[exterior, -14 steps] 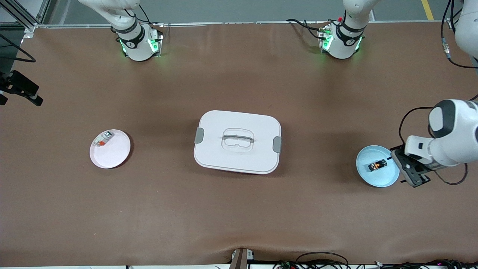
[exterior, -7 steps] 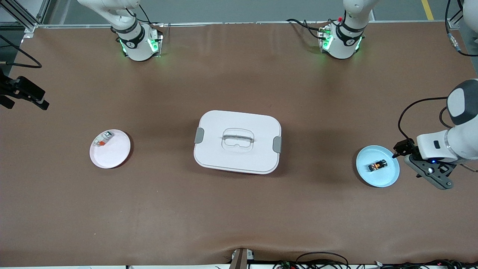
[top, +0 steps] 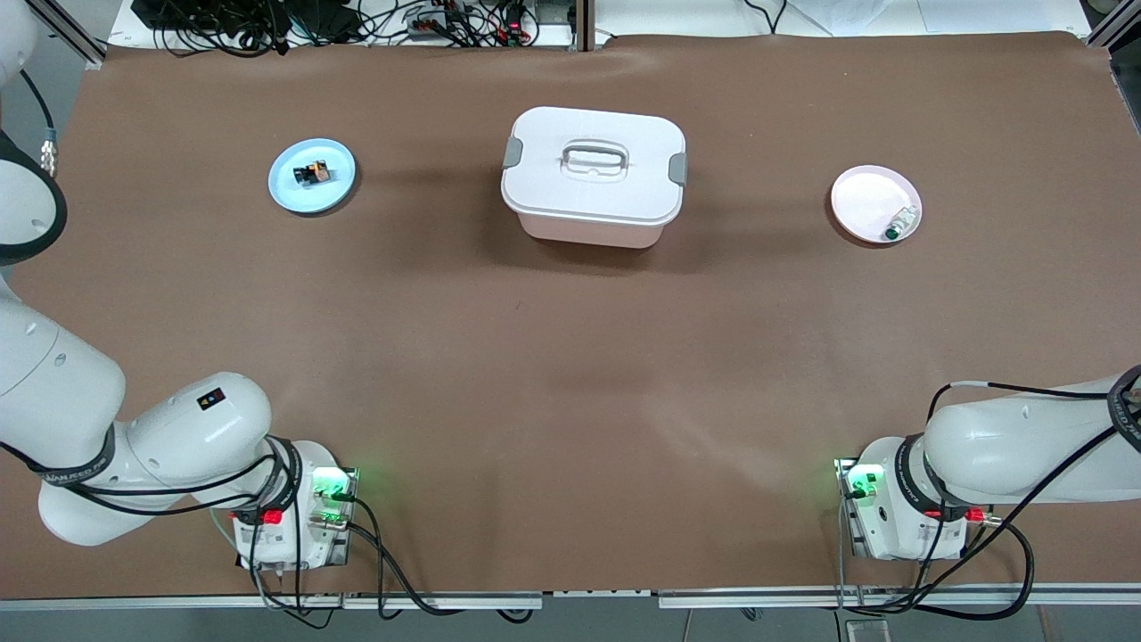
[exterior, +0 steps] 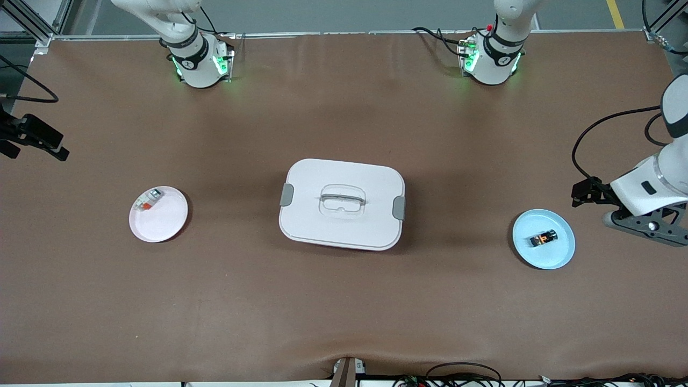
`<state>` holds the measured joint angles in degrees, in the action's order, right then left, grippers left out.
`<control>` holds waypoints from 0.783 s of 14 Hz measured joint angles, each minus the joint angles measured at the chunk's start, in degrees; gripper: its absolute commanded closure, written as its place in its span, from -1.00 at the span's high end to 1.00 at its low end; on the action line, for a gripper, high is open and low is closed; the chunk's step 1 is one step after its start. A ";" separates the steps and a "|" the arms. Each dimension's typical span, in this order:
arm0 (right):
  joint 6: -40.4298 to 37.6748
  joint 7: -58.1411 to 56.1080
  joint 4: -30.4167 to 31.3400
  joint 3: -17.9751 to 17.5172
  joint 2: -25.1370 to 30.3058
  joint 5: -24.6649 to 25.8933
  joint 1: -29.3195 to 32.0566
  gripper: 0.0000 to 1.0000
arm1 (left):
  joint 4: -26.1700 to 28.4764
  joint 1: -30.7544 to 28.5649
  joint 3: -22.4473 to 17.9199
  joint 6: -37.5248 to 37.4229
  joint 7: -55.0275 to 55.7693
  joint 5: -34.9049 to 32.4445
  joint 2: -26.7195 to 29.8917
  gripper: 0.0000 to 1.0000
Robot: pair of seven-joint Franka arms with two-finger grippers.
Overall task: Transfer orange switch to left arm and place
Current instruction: 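Open the left gripper and lift it off the switch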
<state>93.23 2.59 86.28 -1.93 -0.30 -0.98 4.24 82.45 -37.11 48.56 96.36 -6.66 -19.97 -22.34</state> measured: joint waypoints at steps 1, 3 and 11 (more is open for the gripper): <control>-0.07 -0.01 -0.12 0.16 0.00 0.00 0.01 1.00 | -0.23 -0.01 0.22 -0.19 1.21 0.00 0.22 1.00; -0.14 -0.01 -0.19 0.26 0.00 0.00 0.01 1.00 | -0.34 0.00 1.49 -0.29 2.75 0.00 0.56 1.00; -0.15 -0.01 -0.21 0.14 -0.01 0.00 -0.16 1.00 | -1.37 0.02 2.76 -1.31 3.47 1.25 2.77 1.00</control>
<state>93.09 2.58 86.08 -1.79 -0.31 -0.98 4.08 81.08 -37.09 51.32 95.05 -3.20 -18.72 -19.57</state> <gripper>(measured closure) 0.000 0.000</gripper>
